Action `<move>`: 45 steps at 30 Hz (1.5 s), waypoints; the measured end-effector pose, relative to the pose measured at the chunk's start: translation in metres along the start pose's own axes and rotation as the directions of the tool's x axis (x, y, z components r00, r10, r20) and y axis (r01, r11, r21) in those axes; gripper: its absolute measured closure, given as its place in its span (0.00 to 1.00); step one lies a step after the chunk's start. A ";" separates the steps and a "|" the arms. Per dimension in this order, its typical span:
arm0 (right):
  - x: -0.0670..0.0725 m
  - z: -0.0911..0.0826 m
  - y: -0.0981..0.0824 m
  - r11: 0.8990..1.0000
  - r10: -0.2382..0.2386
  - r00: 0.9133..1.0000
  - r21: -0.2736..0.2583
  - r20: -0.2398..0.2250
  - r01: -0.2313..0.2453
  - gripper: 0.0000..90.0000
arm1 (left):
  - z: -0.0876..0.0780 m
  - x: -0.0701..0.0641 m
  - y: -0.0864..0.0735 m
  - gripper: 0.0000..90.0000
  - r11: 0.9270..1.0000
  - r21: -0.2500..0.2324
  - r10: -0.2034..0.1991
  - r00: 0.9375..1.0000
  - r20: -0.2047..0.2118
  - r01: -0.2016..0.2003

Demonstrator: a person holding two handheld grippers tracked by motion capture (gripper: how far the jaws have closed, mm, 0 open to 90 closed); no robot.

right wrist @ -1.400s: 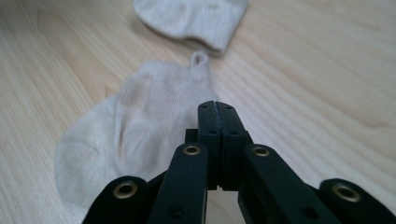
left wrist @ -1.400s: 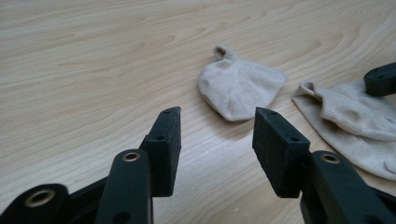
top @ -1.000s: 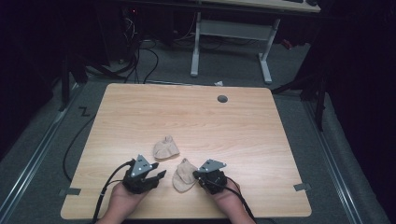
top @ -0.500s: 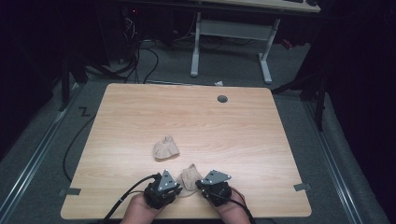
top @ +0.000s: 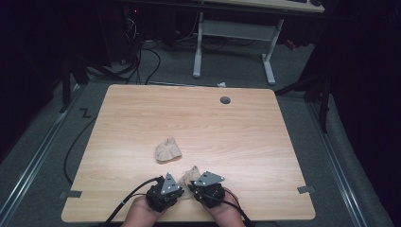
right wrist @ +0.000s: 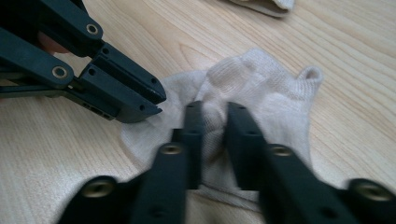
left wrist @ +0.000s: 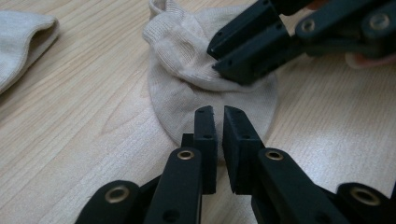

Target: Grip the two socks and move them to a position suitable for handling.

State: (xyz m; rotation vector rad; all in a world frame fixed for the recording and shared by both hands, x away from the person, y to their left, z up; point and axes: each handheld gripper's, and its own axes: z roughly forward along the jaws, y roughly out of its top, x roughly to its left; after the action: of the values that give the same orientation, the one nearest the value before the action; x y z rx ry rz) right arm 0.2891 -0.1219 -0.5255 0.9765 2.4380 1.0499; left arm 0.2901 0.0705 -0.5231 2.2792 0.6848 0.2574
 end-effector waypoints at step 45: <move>-0.039 -0.050 -0.033 0.995 0.096 0.992 -0.021 0.088 -0.094 0.87 | -0.007 0.009 0.010 0.82 0.998 -0.064 0.001 1.000 -0.010 -0.002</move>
State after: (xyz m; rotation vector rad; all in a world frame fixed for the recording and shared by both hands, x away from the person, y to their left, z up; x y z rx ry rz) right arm 0.2760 -0.1912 -0.5152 1.1193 2.3279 1.0334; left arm 0.2993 0.0737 -0.5107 2.2193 0.6711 0.2880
